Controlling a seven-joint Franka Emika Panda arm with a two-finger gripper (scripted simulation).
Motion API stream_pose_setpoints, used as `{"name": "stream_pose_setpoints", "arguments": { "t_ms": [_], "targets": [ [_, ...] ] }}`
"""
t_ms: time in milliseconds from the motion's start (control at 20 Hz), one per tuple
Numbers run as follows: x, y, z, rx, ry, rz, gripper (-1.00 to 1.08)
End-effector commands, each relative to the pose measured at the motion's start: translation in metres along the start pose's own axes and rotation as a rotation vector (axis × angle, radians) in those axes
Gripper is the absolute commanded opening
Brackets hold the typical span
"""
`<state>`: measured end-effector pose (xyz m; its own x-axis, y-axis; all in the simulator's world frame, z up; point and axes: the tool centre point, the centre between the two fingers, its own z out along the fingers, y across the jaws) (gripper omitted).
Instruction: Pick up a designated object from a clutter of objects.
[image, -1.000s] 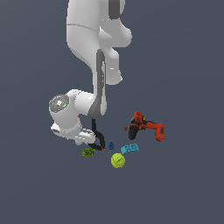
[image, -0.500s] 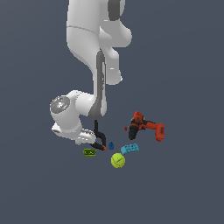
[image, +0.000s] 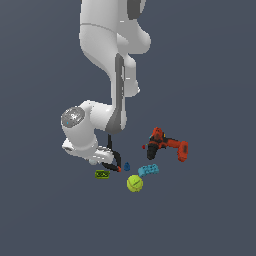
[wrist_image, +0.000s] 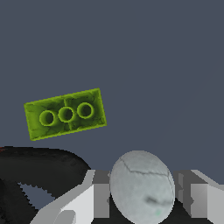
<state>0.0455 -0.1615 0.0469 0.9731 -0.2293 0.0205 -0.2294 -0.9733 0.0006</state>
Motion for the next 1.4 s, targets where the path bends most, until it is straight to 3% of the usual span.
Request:
{"name": "stream_pose_setpoints", "arguments": {
  "t_ms": [0,300,1350],
  "targets": [
    [-0.001,-0.014,-0.011,0.000,0.001,-0.001,-1.00],
    [-0.005,-0.062,-0.050,0.000,-0.002,-0.001,-1.00],
    [-0.017,-0.270,-0.220,-0.002,-0.013,0.000,-1.00]
  ]
}}
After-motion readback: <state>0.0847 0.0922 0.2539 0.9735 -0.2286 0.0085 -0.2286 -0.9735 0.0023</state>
